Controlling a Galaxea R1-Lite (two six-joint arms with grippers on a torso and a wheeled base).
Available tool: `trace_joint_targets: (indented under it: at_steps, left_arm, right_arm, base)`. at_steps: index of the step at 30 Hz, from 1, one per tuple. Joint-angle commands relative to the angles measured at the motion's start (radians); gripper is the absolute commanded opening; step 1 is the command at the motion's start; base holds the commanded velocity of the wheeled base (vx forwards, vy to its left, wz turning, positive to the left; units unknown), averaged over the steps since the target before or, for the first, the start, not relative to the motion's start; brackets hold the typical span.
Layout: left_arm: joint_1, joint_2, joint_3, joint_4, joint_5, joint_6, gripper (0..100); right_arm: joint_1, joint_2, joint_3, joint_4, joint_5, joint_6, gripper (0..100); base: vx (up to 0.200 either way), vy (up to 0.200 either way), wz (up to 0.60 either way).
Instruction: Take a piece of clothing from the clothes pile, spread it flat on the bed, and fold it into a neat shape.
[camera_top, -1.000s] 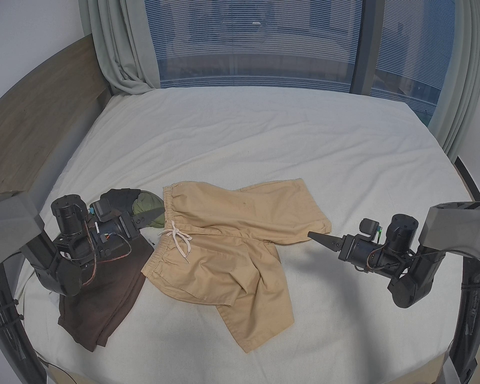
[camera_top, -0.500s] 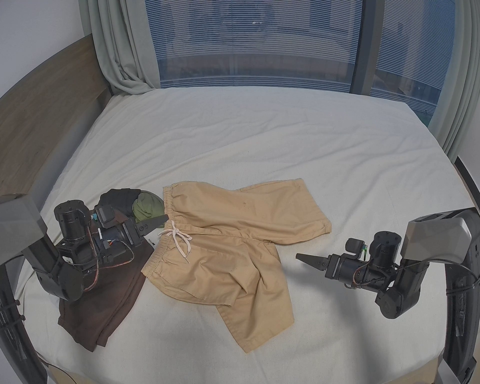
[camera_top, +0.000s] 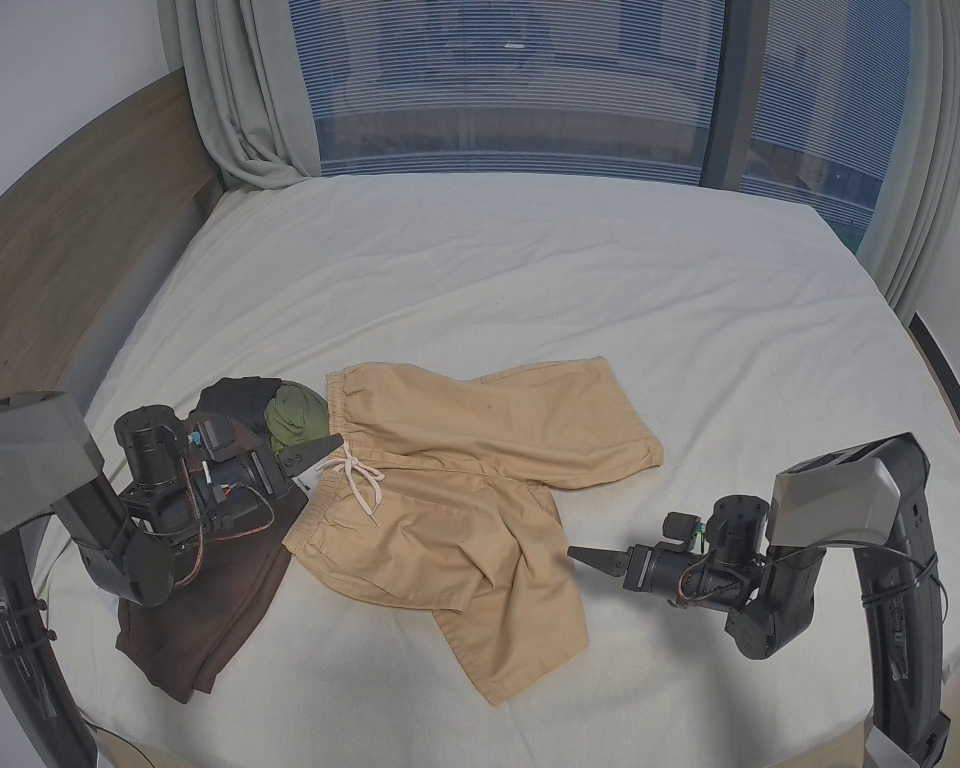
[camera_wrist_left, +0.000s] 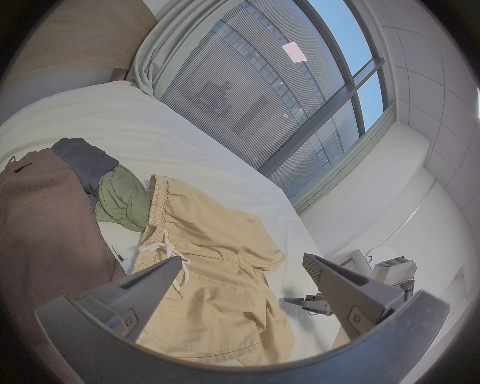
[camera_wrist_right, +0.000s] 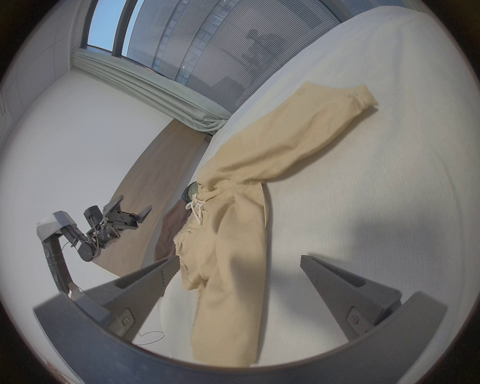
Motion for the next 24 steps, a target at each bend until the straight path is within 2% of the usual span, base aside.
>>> trace_joint_targets:
  at_steps: [1,18,19,24]
  left_arm:
    - [-0.001,0.005,-0.001,0.0,0.0,0.0,100]
    - [-0.01,0.019,-0.001,-0.017,0.0,0.0,100]
    - [-0.01,0.019,-0.001,-0.02,0.0,0.0,100]
    - [-0.01,0.02,0.001,-0.029,0.0,0.0,100]
  right_arm:
    - [0.021,0.058,-0.016,0.0,-0.02,-0.003,100]
    - [0.073,0.102,-0.026,-0.002,-0.021,0.001,100]
    - [0.073,0.104,-0.024,-0.002,-0.021,0.001,0]
    - [0.072,0.104,-0.027,-0.002,-0.037,0.002,0]
  base:
    - [0.0,0.0,0.0]
    - [0.0,0.0,0.0]
    - [0.0,0.0,0.0]
    - [0.0,0.0,0.0]
